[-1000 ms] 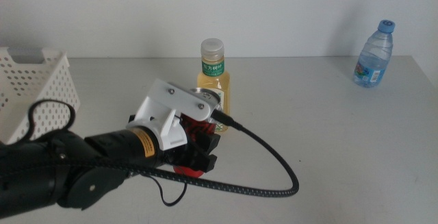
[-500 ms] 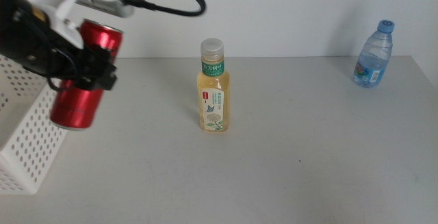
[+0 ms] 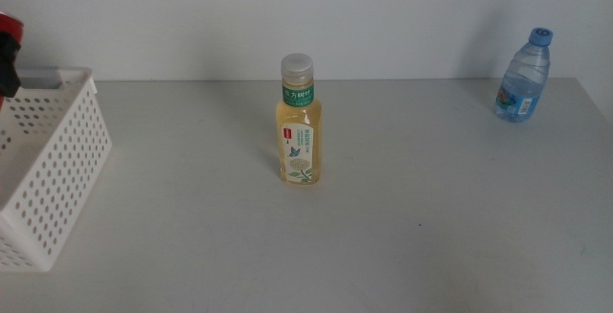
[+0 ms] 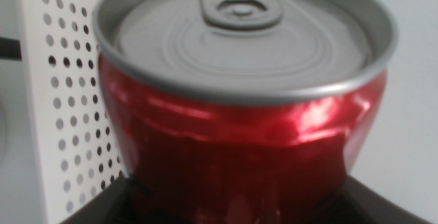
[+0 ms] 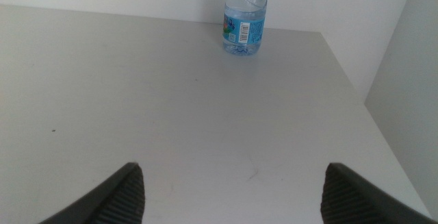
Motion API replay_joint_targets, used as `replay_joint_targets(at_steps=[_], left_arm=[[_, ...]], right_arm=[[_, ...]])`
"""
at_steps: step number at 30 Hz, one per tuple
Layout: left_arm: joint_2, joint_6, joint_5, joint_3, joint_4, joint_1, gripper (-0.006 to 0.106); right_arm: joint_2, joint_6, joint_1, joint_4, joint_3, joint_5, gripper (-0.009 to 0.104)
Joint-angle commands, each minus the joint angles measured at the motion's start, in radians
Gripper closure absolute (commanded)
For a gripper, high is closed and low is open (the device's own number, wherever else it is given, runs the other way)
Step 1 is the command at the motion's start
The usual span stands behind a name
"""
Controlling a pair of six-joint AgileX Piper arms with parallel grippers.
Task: Use arms to grab the bottles and put them into the dustbin to the left of the table.
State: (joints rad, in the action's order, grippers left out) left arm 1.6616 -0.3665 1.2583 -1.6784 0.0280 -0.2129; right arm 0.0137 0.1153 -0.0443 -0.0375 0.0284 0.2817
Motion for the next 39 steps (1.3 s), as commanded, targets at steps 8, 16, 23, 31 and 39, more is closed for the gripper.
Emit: replay_joint_targets(at_steps=[8, 16, 23, 31, 39], left_arm=[[0.139, -0.012, -0.003, -0.094, -0.105, -0.029, 0.099], [0.262, 0.031, -0.011, -0.094, -0.191, -0.029, 0.099], [0.348, 0.08, -0.026, -0.094, -0.189, -0.029, 0.098], [0.381, 0.082, -0.049, -0.094, -0.164, -0.029, 0.096], [0.381, 0.081, -0.075, -0.094, -0.144, -0.029, 0.059]], right_arm=[[0.021, 0.007, -0.006, 0.009, -0.009, -0.078, 0.029], [0.021, 0.007, -0.006, 0.009, -0.009, -0.078, 0.029], [0.021, 0.007, -0.006, 0.009, -0.009, -0.078, 0.029], [0.021, 0.007, -0.006, 0.009, -0.009, -0.078, 0.029], [0.021, 0.007, -0.006, 0.009, -0.009, -0.078, 0.029]])
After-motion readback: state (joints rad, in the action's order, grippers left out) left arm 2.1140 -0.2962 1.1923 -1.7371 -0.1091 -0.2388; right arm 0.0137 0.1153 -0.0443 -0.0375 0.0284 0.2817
